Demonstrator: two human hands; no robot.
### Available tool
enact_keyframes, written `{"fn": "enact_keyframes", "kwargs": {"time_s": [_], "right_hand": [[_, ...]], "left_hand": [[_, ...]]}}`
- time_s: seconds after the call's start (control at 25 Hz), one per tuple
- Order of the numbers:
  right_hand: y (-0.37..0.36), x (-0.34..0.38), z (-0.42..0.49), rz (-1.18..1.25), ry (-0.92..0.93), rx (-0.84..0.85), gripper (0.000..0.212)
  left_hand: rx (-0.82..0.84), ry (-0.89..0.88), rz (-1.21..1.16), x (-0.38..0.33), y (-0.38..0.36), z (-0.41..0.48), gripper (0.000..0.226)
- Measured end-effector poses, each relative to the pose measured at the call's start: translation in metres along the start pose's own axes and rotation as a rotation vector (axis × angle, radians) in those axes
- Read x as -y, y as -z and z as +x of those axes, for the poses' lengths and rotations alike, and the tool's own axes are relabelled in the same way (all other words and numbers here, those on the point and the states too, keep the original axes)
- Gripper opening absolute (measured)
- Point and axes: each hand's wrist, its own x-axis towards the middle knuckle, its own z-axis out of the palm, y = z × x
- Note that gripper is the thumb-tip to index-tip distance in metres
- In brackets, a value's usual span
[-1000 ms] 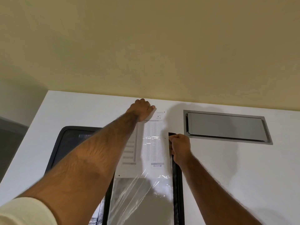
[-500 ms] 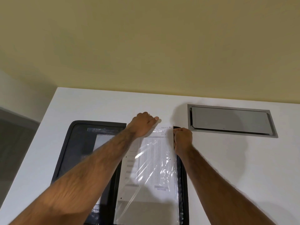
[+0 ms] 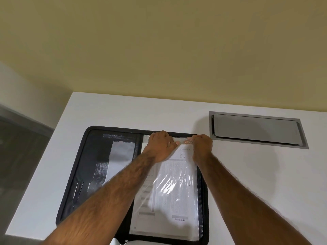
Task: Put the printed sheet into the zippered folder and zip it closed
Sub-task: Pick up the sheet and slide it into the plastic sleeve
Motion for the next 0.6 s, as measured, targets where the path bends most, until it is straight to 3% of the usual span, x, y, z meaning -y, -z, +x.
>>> {"fn": "enact_keyframes", "kwargs": {"time_s": [0.12,0.28,0.44,0.6], "right_hand": [[0.001,0.0,-0.003,-0.088,0.088,-0.011,0.016],[0.013,0.003,-0.002,-0.211,0.169,0.002,0.018],[0.035,-0.006,-0.014,-0.474,0.329,-0.056,0.027],[0.056,-0.05,-0.055,-0.753,0.521,0.09,0.024]], "left_hand": [[-0.102,0.012,0.049,0.007,-0.013,-0.023,0.056],[-0.355,0.22,-0.025,0.051,-0.027,-0.097,0.057],[-0.44,0.591,0.038,0.12,-0.029,-0.183,0.057],[-0.384,0.939,-0.038,0.151,-0.021,-0.25,0.06]]}}
